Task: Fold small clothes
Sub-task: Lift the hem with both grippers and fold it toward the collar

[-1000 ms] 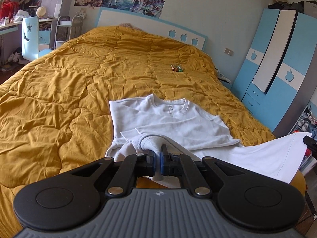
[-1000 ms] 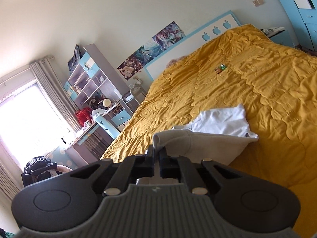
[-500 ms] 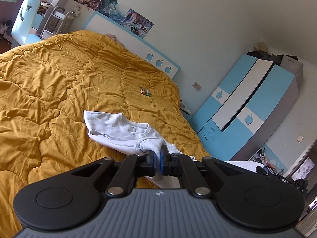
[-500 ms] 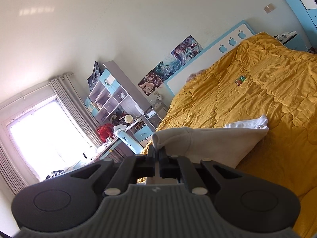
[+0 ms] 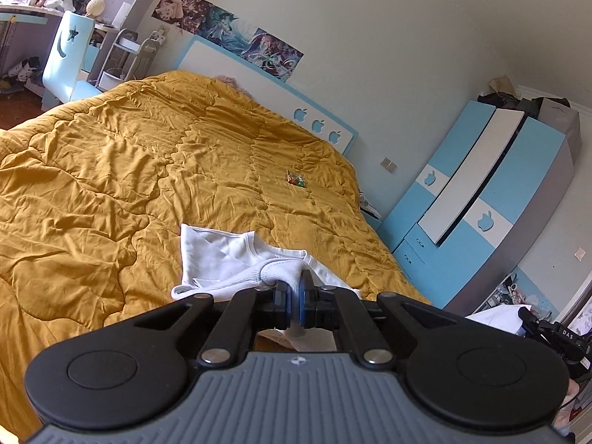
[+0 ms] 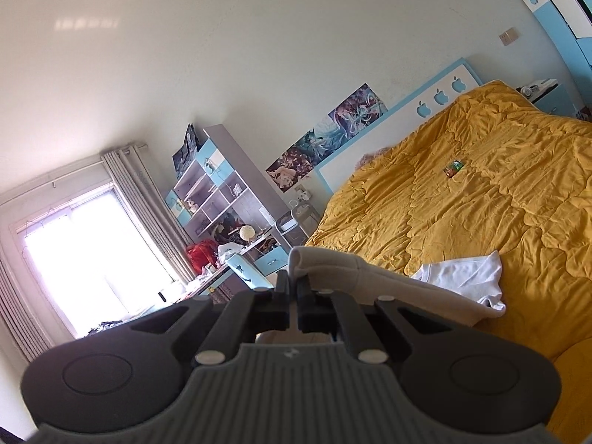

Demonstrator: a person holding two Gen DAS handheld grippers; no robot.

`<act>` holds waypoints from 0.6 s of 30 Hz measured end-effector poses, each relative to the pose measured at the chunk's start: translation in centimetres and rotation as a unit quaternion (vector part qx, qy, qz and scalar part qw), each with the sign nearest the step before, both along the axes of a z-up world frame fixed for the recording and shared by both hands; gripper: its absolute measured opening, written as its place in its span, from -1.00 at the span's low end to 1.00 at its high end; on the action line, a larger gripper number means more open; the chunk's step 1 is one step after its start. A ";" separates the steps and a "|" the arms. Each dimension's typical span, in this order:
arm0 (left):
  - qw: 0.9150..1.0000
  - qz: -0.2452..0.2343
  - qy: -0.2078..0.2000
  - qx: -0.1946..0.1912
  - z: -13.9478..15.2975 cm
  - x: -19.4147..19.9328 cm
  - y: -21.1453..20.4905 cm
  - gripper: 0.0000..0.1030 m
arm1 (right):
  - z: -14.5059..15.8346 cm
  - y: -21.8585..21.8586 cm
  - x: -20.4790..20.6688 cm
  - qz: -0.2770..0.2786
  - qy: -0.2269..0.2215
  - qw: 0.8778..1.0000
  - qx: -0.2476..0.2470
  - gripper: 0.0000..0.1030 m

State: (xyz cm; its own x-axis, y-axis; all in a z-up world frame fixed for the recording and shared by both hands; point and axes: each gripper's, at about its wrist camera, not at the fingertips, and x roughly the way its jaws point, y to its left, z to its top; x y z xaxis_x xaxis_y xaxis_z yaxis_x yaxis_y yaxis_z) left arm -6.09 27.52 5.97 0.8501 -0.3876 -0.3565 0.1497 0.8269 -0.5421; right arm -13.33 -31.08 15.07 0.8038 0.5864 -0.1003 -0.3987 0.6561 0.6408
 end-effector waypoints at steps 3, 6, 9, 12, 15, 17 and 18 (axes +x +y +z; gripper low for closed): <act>1.000 -0.001 0.006 0.004 0.2 1.8 -0.1 -0.93 | 0.1 0.1 1.5 -0.001 0.006 1.000 -0.001 -1.00; 1.000 -0.001 0.005 0.000 0.6 4.2 -0.2 -0.93 | 0.1 0.0 4.1 -0.010 0.013 1.000 0.000 -1.00; 1.000 0.014 0.005 -0.026 0.5 7.0 -0.3 -0.93 | -0.1 -0.5 7.7 -0.023 0.028 0.999 0.015 -1.00; 0.999 0.042 0.016 -0.014 0.6 9.8 -0.8 -0.93 | -0.2 -0.6 11.5 -0.032 0.039 0.998 0.023 -1.00; 0.998 0.059 0.021 -0.001 0.9 12.8 -1.2 -0.93 | -0.2 -0.7 15.7 -0.038 0.057 0.997 0.025 -1.00; 0.998 0.060 0.024 -0.002 0.8 14.8 -1.4 -0.93 | -0.2 -0.5 18.6 -0.047 0.066 0.996 0.022 -1.00; 0.998 0.060 0.027 -0.001 0.6 16.2 -1.6 -0.93 | -0.4 -0.4 19.8 -0.052 0.068 0.996 0.019 -1.00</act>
State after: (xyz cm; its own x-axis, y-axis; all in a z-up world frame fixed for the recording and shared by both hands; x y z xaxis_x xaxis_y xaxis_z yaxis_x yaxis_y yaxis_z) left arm 10.10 25.94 6.55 0.8701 -0.2840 -0.4029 0.0191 0.8361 -0.5482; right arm 6.46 -31.46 14.72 0.8412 0.5054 -0.1923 -0.2371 0.6643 0.7089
